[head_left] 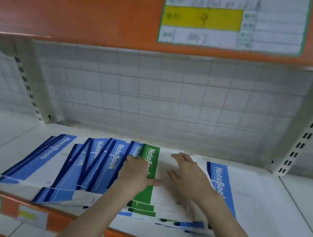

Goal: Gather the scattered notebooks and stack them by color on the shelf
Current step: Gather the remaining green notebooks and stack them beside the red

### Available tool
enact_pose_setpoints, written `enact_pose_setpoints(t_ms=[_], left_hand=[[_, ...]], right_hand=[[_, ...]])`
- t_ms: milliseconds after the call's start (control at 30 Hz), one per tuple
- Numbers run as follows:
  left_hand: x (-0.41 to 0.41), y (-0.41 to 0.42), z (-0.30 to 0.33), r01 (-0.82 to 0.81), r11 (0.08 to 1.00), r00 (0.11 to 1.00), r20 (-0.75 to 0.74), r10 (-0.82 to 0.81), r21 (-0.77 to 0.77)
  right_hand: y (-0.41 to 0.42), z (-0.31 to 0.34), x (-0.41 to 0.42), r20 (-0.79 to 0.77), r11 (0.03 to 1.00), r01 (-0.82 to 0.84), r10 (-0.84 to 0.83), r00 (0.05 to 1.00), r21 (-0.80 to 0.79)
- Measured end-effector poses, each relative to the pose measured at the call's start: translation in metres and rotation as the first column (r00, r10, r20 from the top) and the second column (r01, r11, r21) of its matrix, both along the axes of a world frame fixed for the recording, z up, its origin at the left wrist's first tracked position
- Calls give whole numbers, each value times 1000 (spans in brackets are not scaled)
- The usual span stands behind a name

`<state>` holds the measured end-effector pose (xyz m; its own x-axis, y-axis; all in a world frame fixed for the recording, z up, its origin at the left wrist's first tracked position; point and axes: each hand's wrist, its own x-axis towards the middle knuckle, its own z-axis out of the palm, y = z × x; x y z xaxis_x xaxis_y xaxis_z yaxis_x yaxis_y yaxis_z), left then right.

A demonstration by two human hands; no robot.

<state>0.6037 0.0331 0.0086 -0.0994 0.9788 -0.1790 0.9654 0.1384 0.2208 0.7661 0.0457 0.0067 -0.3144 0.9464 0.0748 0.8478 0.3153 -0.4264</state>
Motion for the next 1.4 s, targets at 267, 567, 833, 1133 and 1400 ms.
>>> enact_pose_setpoints(t_ms=[267,567,833,1133,1400], left_hand=[[3,12,-2,-92,979,984,164,63,179],[-5,13,15,-256,964,465,883,64,65],[-9,-3,-6,16,986,973,223,-53,166],[0,5,-3,-120,963,946,322,37,240],[5,5,6,-259,965,388,919,76,29]], right_hand=[[-15,-3,-6,-48,997,-76,76,996,-9],[-24,-4,-14,-35,980,-200,200,979,-18],[-31,-15,-11,-73,982,-186,184,980,-26],[-35,-16,-6,-85,972,-212,205,975,-96],[-39,-14,-11,-51,982,-185,183,982,-35]])
